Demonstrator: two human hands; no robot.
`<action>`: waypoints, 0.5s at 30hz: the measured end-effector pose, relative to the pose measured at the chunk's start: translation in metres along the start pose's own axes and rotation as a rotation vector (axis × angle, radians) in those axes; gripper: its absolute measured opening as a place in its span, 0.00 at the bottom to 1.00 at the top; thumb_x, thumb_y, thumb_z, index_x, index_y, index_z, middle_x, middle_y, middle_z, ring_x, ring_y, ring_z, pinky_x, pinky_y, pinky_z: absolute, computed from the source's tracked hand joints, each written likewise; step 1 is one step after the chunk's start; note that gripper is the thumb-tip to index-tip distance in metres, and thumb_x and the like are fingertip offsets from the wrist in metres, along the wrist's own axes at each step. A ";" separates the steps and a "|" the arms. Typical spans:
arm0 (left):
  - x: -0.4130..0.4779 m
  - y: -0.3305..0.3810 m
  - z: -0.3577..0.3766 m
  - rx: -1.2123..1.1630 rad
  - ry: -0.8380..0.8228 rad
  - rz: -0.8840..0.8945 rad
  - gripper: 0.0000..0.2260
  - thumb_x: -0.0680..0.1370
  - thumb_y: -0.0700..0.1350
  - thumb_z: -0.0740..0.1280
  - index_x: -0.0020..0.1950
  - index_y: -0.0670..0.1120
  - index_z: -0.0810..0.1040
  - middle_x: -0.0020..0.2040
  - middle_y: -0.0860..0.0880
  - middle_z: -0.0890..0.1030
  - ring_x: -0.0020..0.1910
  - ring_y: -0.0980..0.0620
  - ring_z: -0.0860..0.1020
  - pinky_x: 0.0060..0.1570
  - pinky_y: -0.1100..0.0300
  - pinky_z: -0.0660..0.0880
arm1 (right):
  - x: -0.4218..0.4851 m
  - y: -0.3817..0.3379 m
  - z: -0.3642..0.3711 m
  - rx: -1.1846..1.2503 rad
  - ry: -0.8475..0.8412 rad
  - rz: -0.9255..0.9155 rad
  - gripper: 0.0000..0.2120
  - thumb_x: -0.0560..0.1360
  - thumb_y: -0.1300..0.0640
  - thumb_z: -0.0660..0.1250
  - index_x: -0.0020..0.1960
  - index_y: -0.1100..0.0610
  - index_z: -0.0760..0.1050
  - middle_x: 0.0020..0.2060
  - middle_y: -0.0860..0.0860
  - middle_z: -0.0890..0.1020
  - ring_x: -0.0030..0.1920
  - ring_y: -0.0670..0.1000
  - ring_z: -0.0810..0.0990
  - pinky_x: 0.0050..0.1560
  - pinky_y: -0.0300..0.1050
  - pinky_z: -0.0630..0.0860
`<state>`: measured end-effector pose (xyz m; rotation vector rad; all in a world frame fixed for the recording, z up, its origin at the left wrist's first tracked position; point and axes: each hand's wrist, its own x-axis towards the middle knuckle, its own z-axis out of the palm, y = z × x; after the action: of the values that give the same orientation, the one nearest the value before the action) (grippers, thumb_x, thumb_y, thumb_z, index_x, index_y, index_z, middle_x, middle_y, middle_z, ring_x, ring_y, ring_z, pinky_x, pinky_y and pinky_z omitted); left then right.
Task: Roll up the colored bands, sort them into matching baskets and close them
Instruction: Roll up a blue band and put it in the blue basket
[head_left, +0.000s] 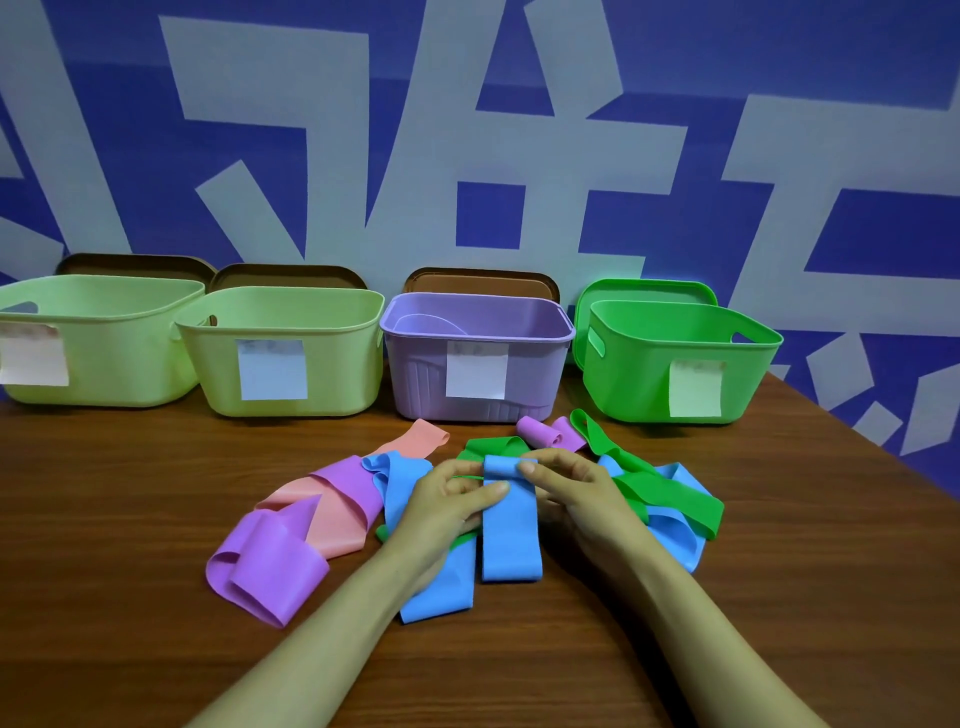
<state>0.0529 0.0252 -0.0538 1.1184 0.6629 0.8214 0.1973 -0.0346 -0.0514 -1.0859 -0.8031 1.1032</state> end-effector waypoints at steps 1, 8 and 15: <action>-0.001 0.000 0.000 -0.001 -0.007 -0.003 0.12 0.74 0.34 0.70 0.56 0.40 0.75 0.47 0.43 0.84 0.48 0.46 0.83 0.49 0.57 0.80 | -0.001 -0.001 0.000 -0.001 0.005 -0.005 0.10 0.65 0.57 0.77 0.44 0.57 0.80 0.39 0.62 0.75 0.40 0.57 0.72 0.42 0.44 0.70; -0.003 0.005 0.002 -0.025 -0.001 0.008 0.10 0.73 0.40 0.71 0.53 0.41 0.77 0.50 0.41 0.84 0.51 0.45 0.83 0.53 0.54 0.79 | -0.003 -0.003 -0.002 -0.055 0.019 -0.047 0.10 0.68 0.71 0.71 0.46 0.60 0.80 0.44 0.60 0.82 0.46 0.60 0.80 0.56 0.58 0.74; 0.000 0.003 0.001 -0.004 0.052 0.056 0.04 0.73 0.38 0.70 0.47 0.42 0.78 0.42 0.44 0.82 0.46 0.49 0.82 0.45 0.59 0.79 | -0.002 -0.001 -0.002 -0.092 0.002 -0.026 0.14 0.67 0.74 0.71 0.43 0.56 0.82 0.45 0.60 0.83 0.44 0.59 0.81 0.55 0.56 0.76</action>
<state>0.0525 0.0251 -0.0503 1.1192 0.6751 0.9012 0.1986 -0.0371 -0.0510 -1.1500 -0.8707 1.0519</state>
